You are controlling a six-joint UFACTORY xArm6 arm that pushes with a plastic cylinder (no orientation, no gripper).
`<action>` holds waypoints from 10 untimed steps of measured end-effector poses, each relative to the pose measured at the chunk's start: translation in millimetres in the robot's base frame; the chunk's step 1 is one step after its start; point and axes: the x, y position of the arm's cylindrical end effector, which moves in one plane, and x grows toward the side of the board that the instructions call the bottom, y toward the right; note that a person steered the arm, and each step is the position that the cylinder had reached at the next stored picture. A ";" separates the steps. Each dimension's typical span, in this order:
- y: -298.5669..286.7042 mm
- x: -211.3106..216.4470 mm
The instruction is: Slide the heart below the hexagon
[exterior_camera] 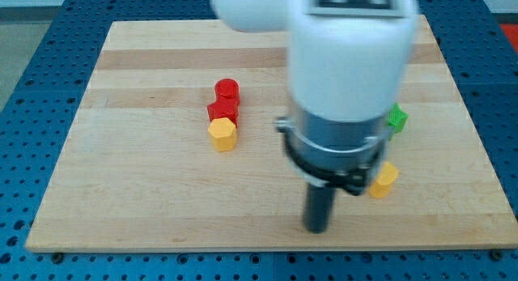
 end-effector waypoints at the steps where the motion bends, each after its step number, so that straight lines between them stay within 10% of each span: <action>1: 55.1 -2.1; 3: 125.6 -40.9; 10: 36.5 -71.3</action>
